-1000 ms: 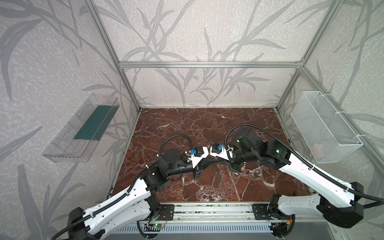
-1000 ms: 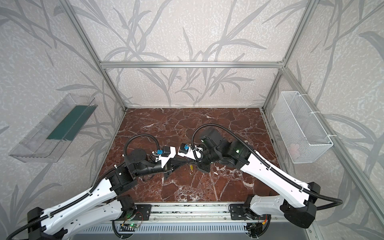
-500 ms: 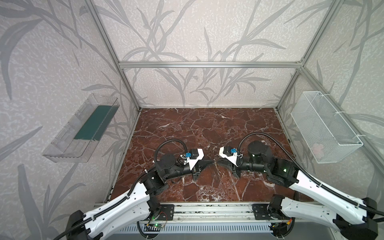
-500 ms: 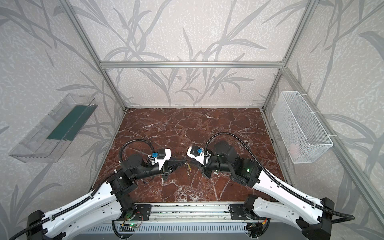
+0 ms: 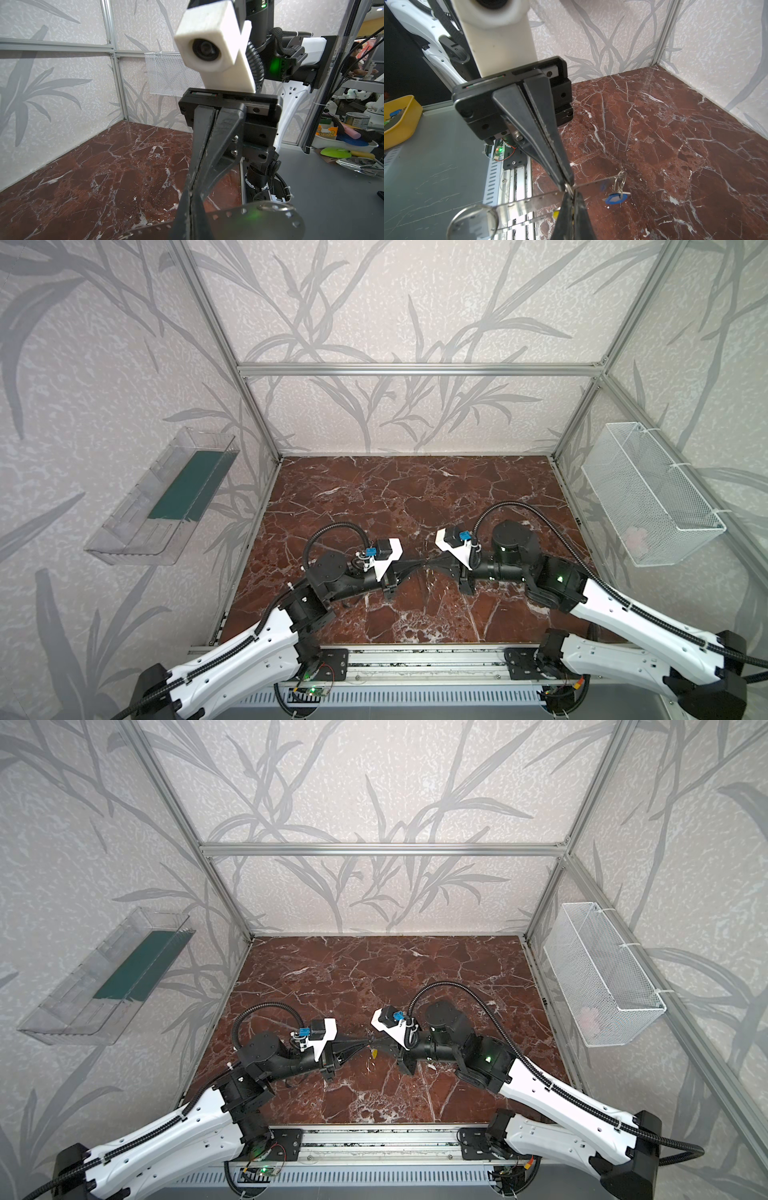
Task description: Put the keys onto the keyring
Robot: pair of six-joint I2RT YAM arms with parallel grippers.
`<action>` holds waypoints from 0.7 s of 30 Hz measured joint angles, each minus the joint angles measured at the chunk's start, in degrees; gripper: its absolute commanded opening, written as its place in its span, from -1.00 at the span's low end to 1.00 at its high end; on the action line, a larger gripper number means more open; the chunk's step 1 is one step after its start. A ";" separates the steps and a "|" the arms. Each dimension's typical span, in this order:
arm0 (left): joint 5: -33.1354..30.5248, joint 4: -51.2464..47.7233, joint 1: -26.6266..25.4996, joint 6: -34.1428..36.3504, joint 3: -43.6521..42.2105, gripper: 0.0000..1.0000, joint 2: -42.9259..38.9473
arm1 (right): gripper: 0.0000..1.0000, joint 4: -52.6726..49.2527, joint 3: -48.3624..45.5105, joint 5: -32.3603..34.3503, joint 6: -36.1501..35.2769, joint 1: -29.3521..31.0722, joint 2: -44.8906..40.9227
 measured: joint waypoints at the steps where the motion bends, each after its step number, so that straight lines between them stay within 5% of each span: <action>1: -0.17 0.11 0.00 -0.11 -0.28 -1.00 -0.24 | -0.89 0.11 0.00 -0.28 0.13 -0.07 0.22; 21: -0.87 3.61 0.04 -0.81 -2.32 -1.00 -2.86 | -0.81 9.90 -2.93 -7.21 5.92 -0.28 2.54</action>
